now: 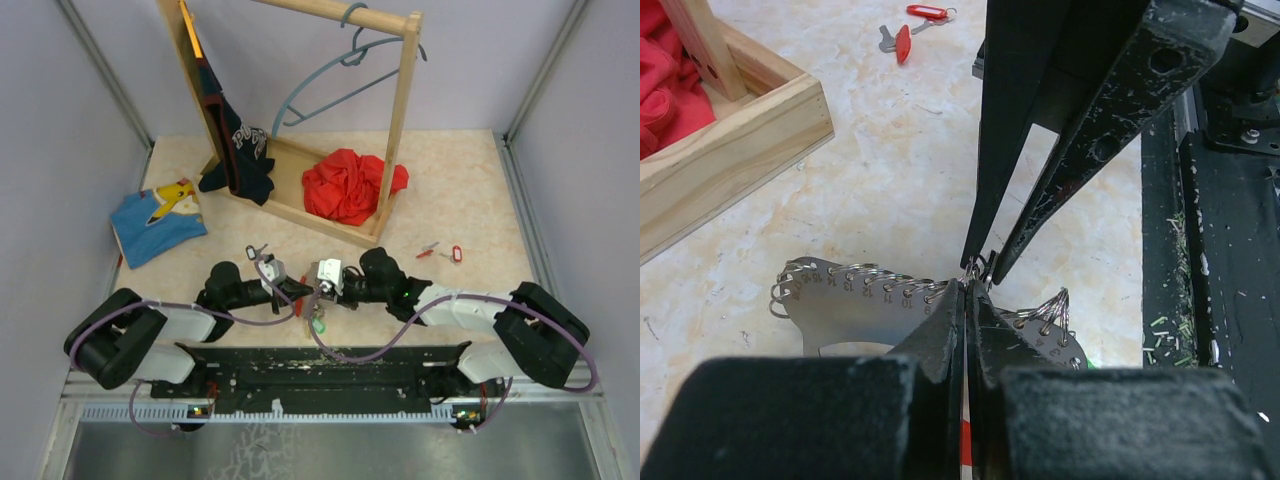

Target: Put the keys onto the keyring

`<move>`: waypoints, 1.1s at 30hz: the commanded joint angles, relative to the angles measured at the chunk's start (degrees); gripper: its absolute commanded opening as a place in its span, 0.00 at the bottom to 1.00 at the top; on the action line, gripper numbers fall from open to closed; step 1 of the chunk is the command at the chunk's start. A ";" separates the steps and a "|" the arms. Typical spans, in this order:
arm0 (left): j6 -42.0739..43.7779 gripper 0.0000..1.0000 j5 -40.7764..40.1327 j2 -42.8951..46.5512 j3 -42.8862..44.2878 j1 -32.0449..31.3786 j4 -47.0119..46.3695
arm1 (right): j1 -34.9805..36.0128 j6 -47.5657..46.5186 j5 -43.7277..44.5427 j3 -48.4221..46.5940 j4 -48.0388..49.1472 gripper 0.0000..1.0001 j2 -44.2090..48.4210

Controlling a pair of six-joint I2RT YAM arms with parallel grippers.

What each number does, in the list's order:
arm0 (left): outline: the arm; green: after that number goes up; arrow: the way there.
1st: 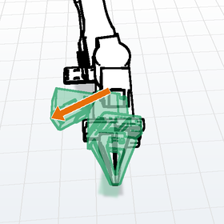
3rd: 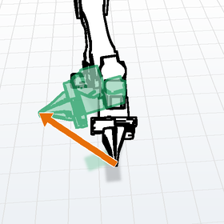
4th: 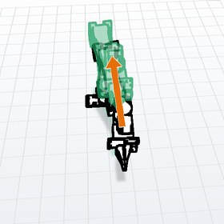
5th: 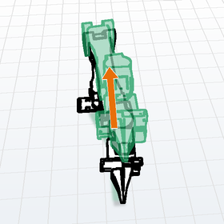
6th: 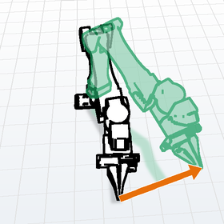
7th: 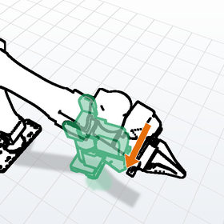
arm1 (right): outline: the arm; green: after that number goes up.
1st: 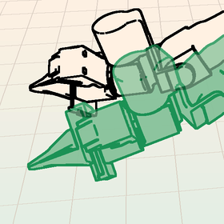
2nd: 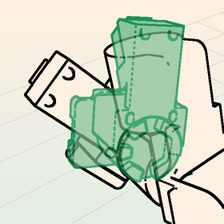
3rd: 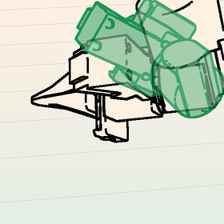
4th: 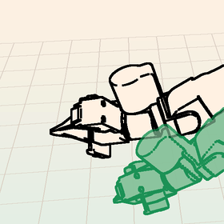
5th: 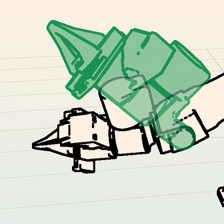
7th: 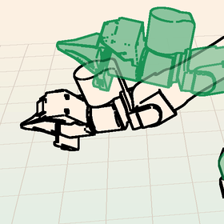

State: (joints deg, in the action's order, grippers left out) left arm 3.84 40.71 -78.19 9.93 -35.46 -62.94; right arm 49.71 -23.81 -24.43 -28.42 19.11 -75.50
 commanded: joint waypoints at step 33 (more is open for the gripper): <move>-0.76 0.19 4.61 -2.91 2.35 0.26 -1.32 | 1.33 -9.70 0.97 -13.16 -18.72 0.00 3.83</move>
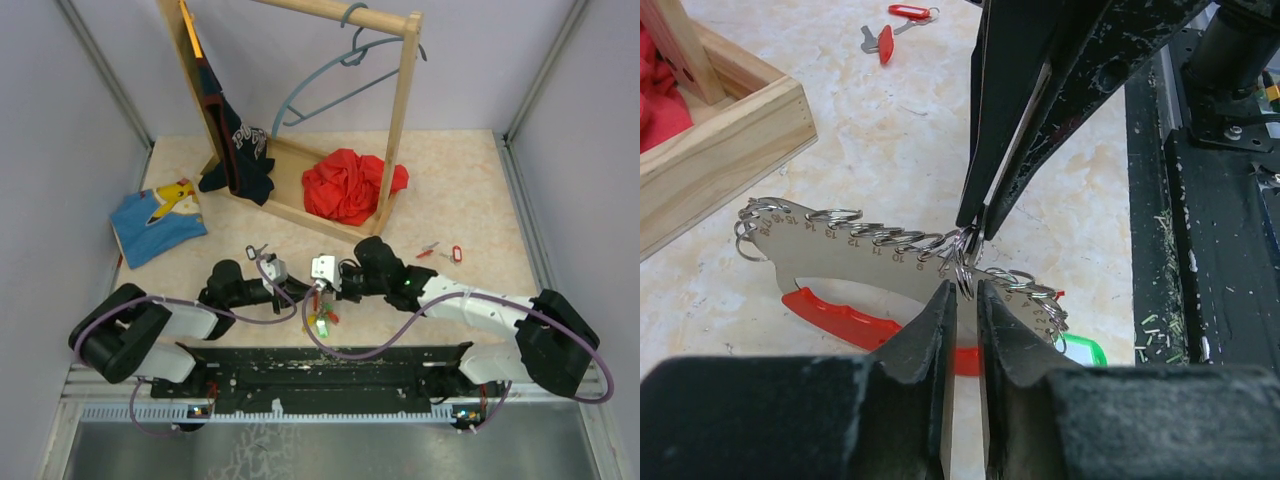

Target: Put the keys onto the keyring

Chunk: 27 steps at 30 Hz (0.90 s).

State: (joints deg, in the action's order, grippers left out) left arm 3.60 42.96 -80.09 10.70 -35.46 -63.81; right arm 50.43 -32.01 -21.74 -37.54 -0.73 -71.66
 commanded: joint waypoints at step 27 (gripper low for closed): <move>-0.27 0.00 2.63 -1.79 3.28 0.22 3.33 | 0.10 -0.93 2.33 -0.18 0.83 0.00 3.43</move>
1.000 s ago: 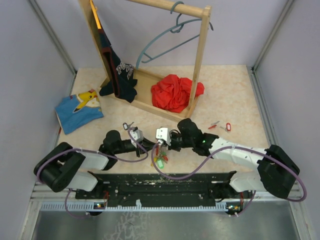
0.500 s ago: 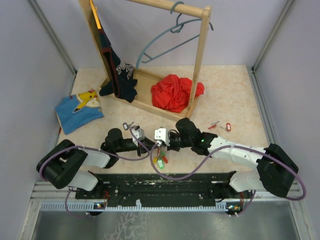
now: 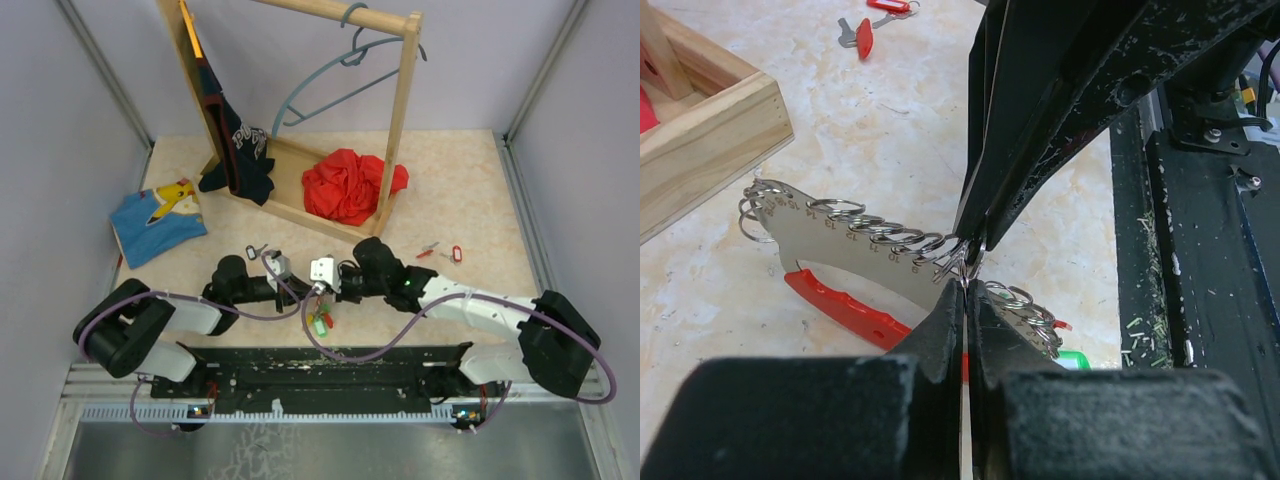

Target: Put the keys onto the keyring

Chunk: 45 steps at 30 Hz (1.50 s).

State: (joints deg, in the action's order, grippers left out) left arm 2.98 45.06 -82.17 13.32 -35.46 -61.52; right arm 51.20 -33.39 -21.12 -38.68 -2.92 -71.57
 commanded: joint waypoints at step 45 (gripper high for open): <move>-0.96 0.00 -0.94 1.58 -0.84 0.22 -2.29 | -1.05 15.90 -1.05 9.41 28.15 0.20 -0.50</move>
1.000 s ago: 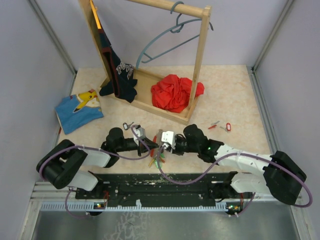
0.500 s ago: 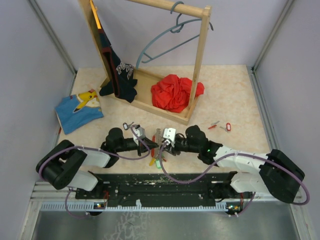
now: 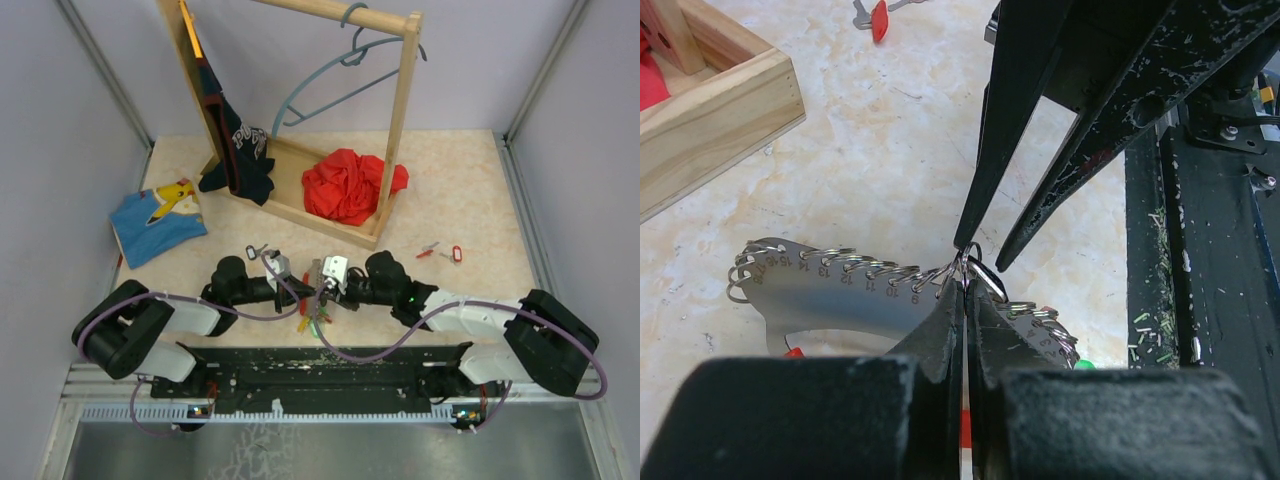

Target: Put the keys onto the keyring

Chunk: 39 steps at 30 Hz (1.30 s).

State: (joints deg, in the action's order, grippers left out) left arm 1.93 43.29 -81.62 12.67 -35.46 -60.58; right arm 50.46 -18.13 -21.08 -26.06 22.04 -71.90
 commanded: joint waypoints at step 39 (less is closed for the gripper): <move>-0.53 0.00 0.44 2.61 -3.00 0.25 -9.50 | -3.75 1.30 -9.98 -7.25 -6.76 0.00 -5.45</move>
State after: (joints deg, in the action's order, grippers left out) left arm 2.04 42.89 -79.48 10.07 -35.51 -63.55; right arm 47.20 -17.56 -27.44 -29.95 17.43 -74.96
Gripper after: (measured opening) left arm 0.006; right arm 0.007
